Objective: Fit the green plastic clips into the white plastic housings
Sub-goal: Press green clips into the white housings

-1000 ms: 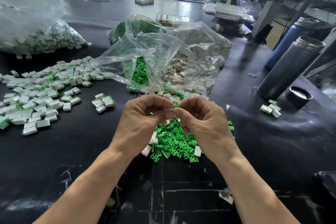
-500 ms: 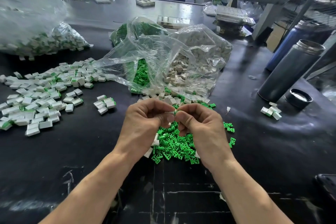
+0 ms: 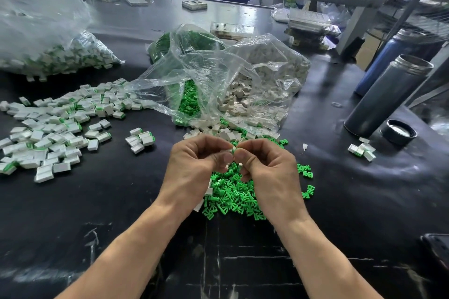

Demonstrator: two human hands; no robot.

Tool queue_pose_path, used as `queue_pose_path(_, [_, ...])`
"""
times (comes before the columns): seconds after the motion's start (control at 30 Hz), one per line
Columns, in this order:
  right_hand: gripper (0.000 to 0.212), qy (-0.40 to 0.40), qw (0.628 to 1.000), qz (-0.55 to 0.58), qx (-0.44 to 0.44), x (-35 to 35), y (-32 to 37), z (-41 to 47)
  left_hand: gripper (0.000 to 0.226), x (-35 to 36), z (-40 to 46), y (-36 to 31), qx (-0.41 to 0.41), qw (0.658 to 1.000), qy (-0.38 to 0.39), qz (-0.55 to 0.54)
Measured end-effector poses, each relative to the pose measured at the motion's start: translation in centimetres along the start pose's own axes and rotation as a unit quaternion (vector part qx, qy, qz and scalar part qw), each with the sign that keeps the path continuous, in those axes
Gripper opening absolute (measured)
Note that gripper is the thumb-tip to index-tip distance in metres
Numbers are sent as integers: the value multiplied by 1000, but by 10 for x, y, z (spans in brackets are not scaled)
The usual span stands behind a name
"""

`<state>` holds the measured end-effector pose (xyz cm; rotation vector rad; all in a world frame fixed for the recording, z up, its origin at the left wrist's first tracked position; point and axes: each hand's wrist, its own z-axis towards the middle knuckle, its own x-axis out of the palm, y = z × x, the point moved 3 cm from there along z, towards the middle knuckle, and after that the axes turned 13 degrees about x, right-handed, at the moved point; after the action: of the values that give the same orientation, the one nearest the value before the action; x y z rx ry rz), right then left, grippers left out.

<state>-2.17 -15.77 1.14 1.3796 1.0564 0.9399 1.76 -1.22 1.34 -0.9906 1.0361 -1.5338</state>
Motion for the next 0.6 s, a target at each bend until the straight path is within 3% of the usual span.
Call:
queue_pose_path(0.23, [11, -10, 979, -186, -80, -11, 6, 1, 20, -3, 1, -4, 70, 990, 45, 114])
queue_pose_path(0.6, [22, -38, 995, -69, -57, -2, 3, -3, 14, -3, 4, -4, 55, 995, 31, 73])
